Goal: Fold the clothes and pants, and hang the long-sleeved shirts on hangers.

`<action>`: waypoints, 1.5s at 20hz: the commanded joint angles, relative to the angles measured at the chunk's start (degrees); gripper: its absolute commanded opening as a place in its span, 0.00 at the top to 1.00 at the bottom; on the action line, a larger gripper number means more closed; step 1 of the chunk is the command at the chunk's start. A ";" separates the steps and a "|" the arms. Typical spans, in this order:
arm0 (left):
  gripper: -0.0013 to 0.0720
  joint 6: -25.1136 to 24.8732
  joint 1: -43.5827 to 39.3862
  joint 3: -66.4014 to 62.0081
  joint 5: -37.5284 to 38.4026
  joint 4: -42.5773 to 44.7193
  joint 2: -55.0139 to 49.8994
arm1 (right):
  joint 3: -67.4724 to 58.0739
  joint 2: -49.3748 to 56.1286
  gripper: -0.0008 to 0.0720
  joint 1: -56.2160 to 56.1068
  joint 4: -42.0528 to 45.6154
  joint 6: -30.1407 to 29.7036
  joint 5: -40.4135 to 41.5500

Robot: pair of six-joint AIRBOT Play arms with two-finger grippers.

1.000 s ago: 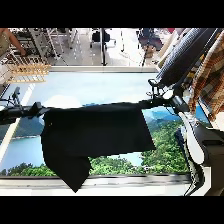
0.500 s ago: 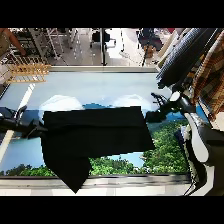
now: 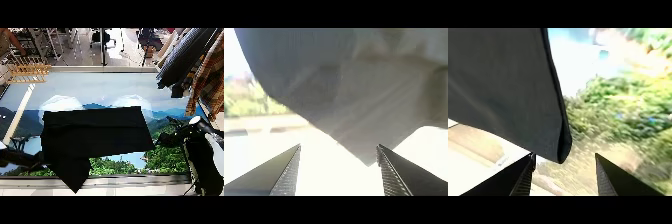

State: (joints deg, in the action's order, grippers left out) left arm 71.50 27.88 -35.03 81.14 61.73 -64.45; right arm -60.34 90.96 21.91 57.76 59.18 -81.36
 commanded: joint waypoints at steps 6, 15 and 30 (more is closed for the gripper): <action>0.23 0.07 -3.52 11.89 -12.72 -6.99 3.19 | 3.43 0.35 0.46 -3.06 -3.78 -3.76 3.28; 0.98 -0.44 -11.04 7.43 -10.19 -9.22 1.36 | 3.21 -1.97 0.96 -5.11 -5.51 -3.34 -1.68; 0.97 -9.51 -1.66 -20.90 -30.93 -47.98 -22.82 | -25.46 8.48 0.96 -16.79 -6.56 9.42 29.81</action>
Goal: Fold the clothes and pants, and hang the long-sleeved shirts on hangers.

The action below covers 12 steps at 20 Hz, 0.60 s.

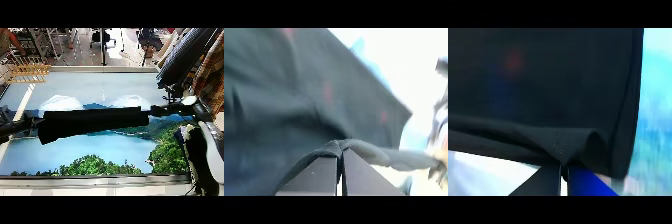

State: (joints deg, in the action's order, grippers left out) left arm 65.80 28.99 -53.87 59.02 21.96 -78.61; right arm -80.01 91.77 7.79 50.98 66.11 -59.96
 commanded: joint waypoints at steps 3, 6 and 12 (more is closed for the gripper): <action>0.27 -6.91 -3.85 -3.61 -7.30 -10.86 -14.38 | -11.13 13.86 0.16 -3.41 1.36 -0.55 5.25; 0.27 -9.99 -0.79 -3.61 2.93 -9.57 -13.84 | -11.47 14.32 0.21 -0.20 4.96 1.90 -0.76; 0.30 -11.23 2.10 -3.61 16.96 -5.11 -11.80 | -11.37 18.78 0.18 4.76 -0.57 -0.61 -9.64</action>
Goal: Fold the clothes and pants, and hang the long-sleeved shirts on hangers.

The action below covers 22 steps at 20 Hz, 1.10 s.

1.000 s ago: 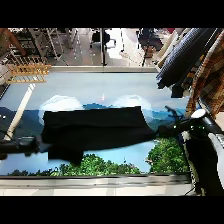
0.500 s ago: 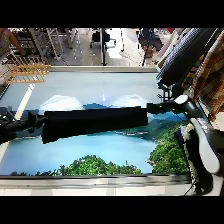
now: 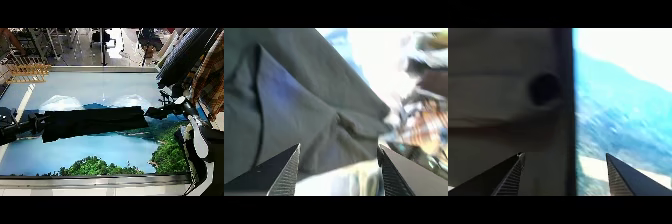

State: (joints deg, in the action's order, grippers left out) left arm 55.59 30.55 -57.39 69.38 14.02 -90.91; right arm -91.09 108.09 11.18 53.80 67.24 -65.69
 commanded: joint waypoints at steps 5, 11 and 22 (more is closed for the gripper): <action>0.49 -2.16 -5.01 -0.09 7.02 9.62 1.60 | -0.48 7.67 0.29 -1.88 -9.14 -5.46 -2.82; 0.97 -2.25 -15.67 -0.09 -4.28 9.99 1.92 | -3.37 1.79 0.96 -2.95 13.44 -2.32 -9.33; 0.98 4.44 -21.33 -0.13 -12.26 17.00 4.52 | -3.37 -22.53 0.96 -10.45 17.66 15.56 -9.79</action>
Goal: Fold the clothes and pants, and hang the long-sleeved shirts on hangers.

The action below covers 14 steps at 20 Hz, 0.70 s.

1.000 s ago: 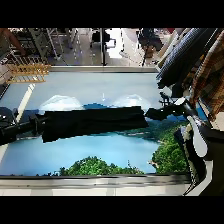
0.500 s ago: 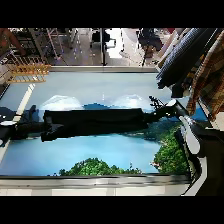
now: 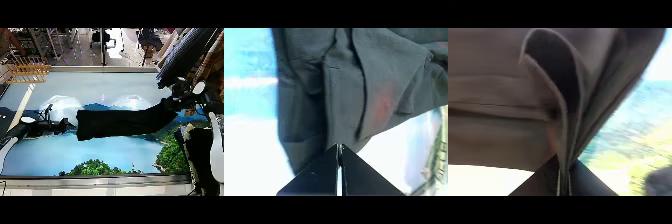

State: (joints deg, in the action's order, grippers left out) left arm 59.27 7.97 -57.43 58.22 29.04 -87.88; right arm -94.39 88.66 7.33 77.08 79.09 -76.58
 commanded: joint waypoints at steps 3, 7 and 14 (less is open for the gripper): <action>0.98 0.74 8.00 -0.11 4.13 2.91 5.77 | -0.04 0.17 0.96 -25.00 -5.05 12.00 13.42; 0.98 0.74 16.00 -0.09 12.17 2.91 10.69 | -0.20 12.26 0.96 -45.70 -6.34 20.17 42.64; 0.97 -1.66 8.57 -0.09 8.83 3.56 8.90 | -16.37 19.61 0.21 -43.04 -1.73 14.51 21.00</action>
State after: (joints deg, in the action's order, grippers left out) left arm 59.00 19.79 -57.49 69.54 32.45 -78.37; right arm -106.10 108.62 -38.04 71.02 95.11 -45.23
